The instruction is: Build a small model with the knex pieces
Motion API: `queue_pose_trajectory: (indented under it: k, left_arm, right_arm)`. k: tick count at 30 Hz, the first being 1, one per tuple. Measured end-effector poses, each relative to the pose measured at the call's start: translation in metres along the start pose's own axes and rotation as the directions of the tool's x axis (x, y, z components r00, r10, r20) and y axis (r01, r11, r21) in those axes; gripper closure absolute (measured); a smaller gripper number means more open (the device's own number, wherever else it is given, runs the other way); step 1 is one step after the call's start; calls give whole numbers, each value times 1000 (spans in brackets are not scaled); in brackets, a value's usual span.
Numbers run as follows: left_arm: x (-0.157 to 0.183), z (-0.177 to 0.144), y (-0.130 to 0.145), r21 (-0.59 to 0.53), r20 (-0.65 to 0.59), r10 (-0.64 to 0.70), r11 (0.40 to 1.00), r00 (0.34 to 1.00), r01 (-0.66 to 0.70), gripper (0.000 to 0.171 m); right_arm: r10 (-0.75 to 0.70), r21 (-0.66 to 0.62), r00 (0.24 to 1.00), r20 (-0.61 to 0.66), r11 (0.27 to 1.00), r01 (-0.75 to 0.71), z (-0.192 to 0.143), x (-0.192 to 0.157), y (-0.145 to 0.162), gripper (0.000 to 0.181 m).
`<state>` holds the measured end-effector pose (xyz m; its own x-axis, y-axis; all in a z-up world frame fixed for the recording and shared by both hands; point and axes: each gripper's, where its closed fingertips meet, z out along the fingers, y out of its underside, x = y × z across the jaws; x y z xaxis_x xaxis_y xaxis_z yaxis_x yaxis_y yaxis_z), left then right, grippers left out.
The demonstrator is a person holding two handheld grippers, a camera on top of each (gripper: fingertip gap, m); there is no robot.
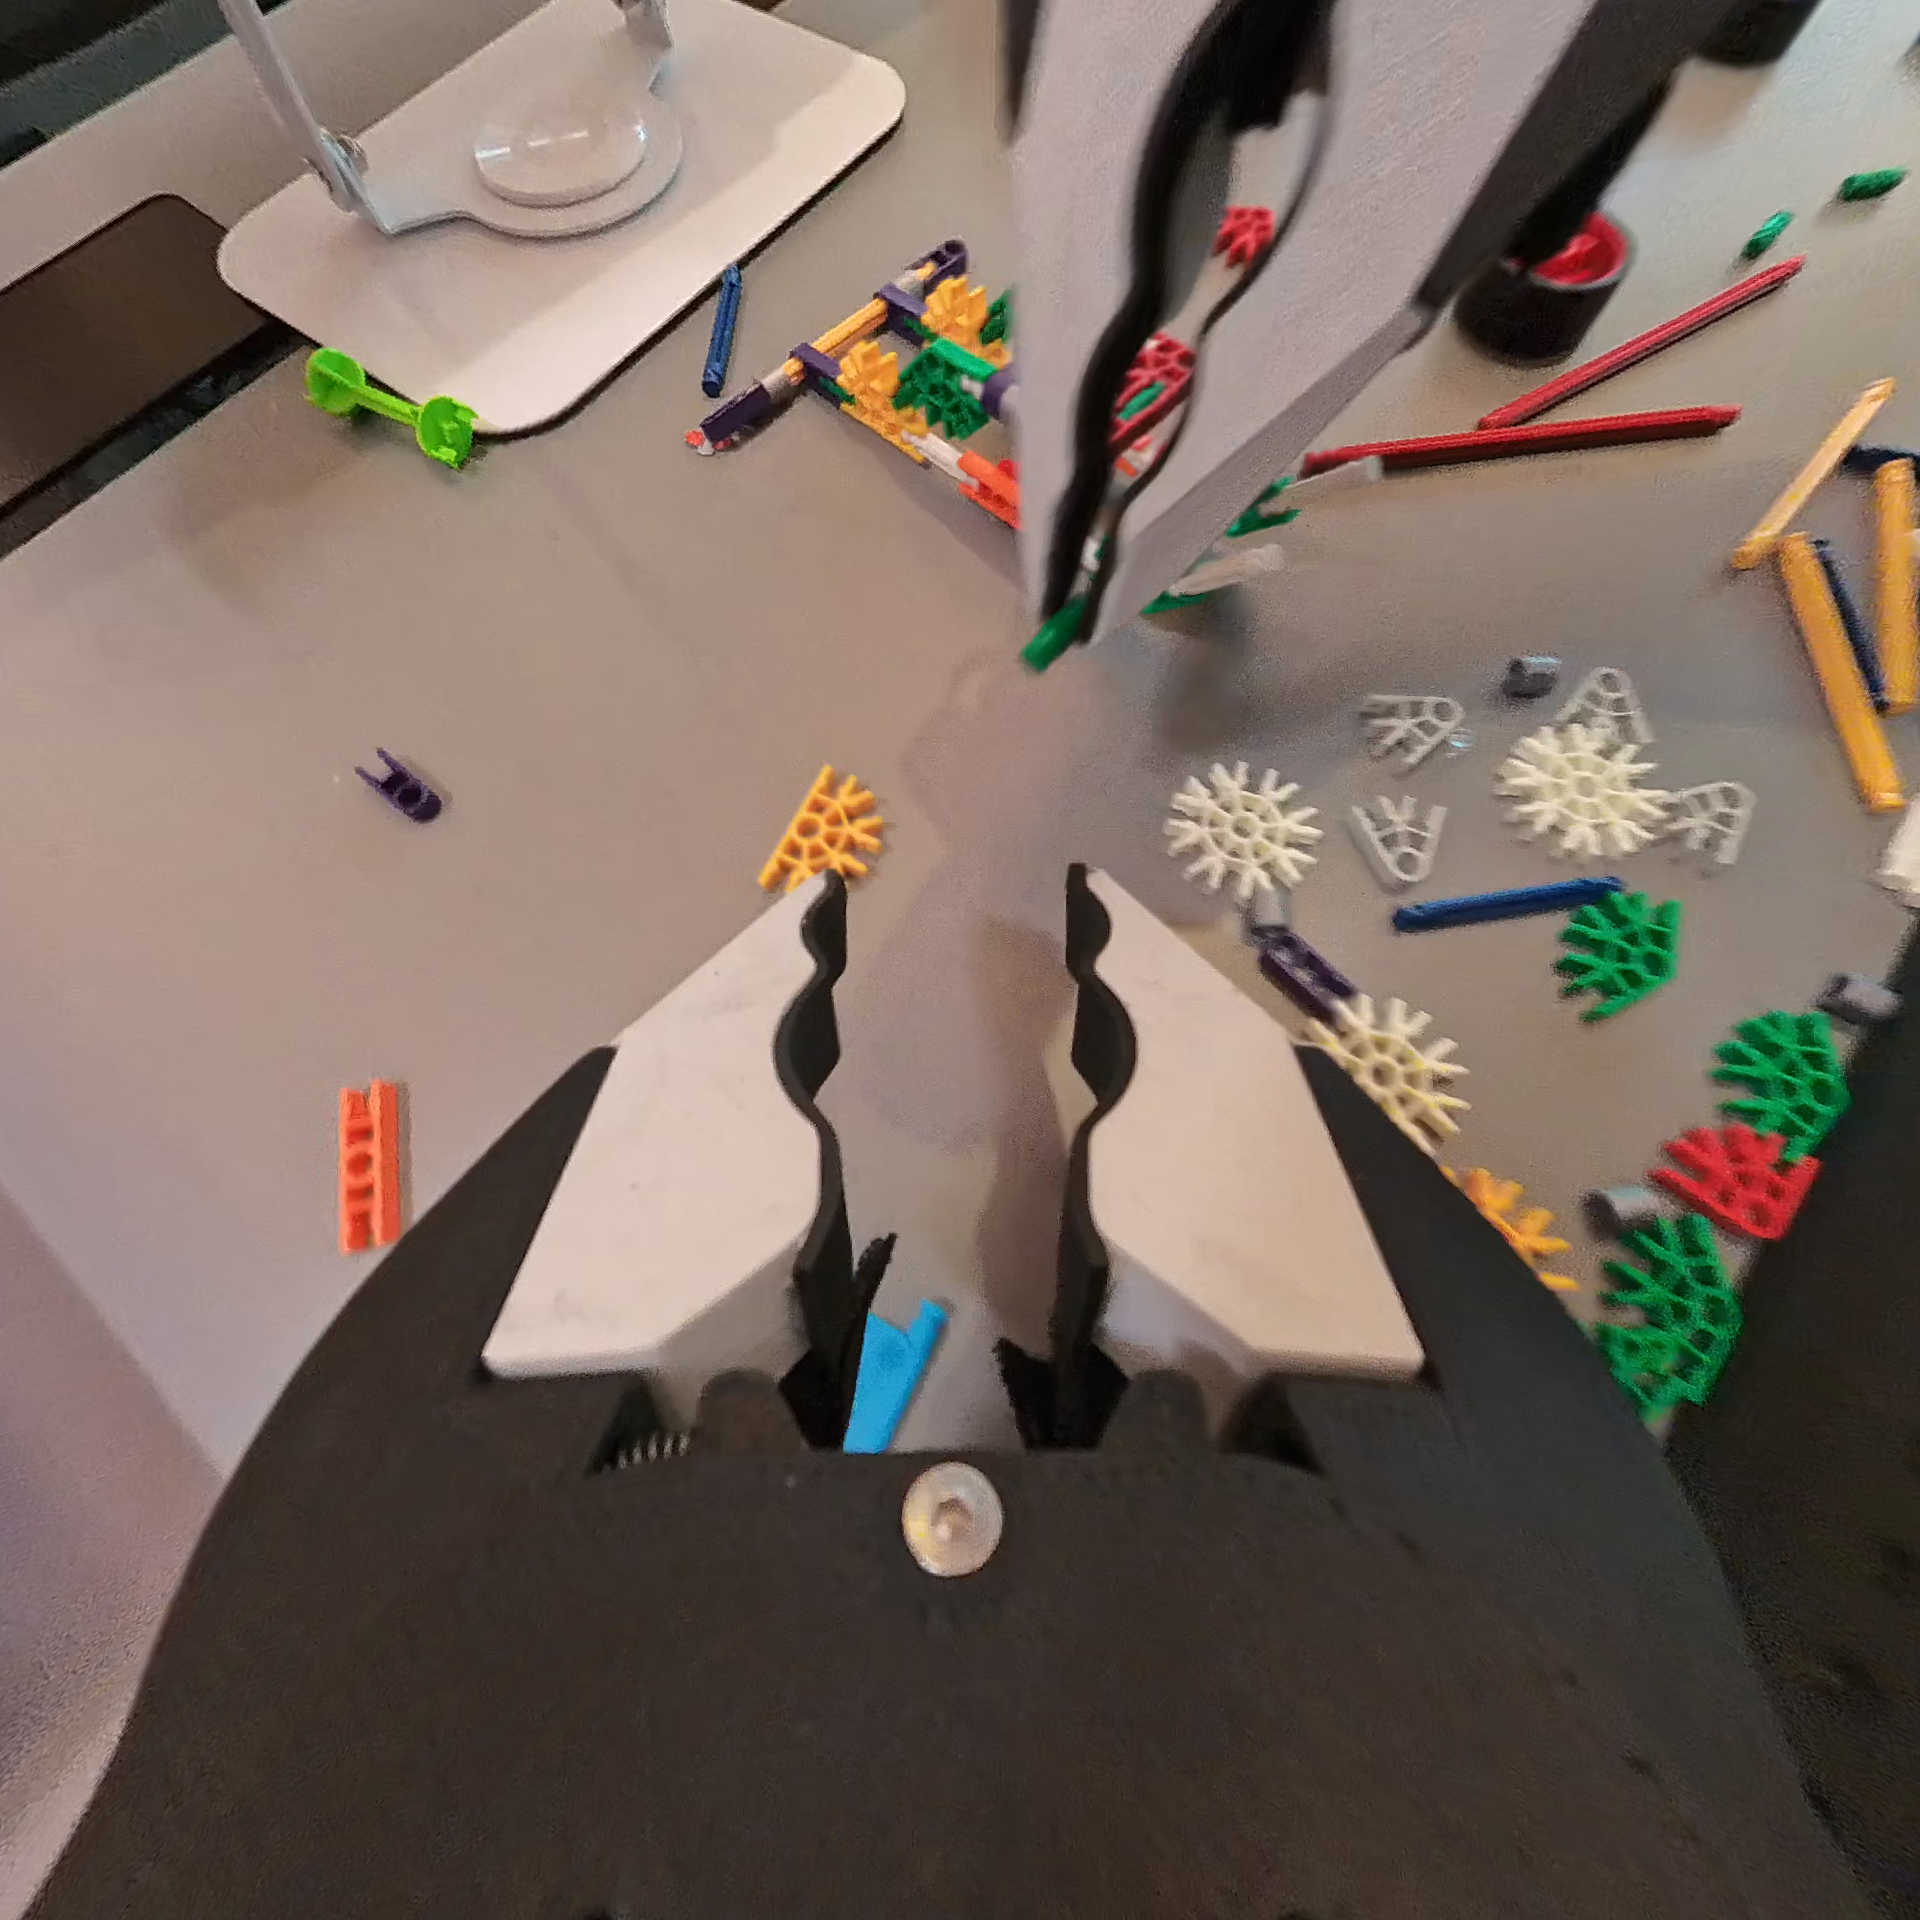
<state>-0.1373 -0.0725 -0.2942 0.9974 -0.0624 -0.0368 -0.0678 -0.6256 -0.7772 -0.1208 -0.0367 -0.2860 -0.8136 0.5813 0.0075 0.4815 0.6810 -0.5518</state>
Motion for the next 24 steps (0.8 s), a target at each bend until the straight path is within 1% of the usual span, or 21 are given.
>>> queue_pose_trajectory:
  k: [2,4,6,8,10,14,21,24]
  left_arm:
    - [-6,17,-1,-40,-14,31,999,999,-32,136]
    - [-13,32,4,-88,-6,74,993,997,-74,141]
    - [-18,43,10,-127,-3,98,987,995,-98,145]
    - [-20,50,13,-134,-13,98,986,995,-99,150]
    - [-24,54,18,-153,-5,106,982,994,-106,151]
    - [-25,55,18,-148,-18,109,983,994,-110,158]
    - [-27,58,17,-152,-15,117,981,993,-118,157]
    - [-28,59,16,-151,-7,127,980,992,-127,156]
  right_arm:
    - [16,-37,998,57,999,-14,18,19,5,179]
    - [-3,-115,998,70,993,11,32,33,16,179]
    - [16,-125,994,111,992,-2,40,38,17,179]
    - [4,-119,992,126,993,11,45,41,14,179]
    - [-5,-134,991,136,991,23,49,42,14,179]
    - [-24,-164,988,150,985,49,54,46,16,179]
    - [1,-193,978,206,980,40,52,40,20,179]
    - [17,-212,979,202,977,27,55,40,24,179]
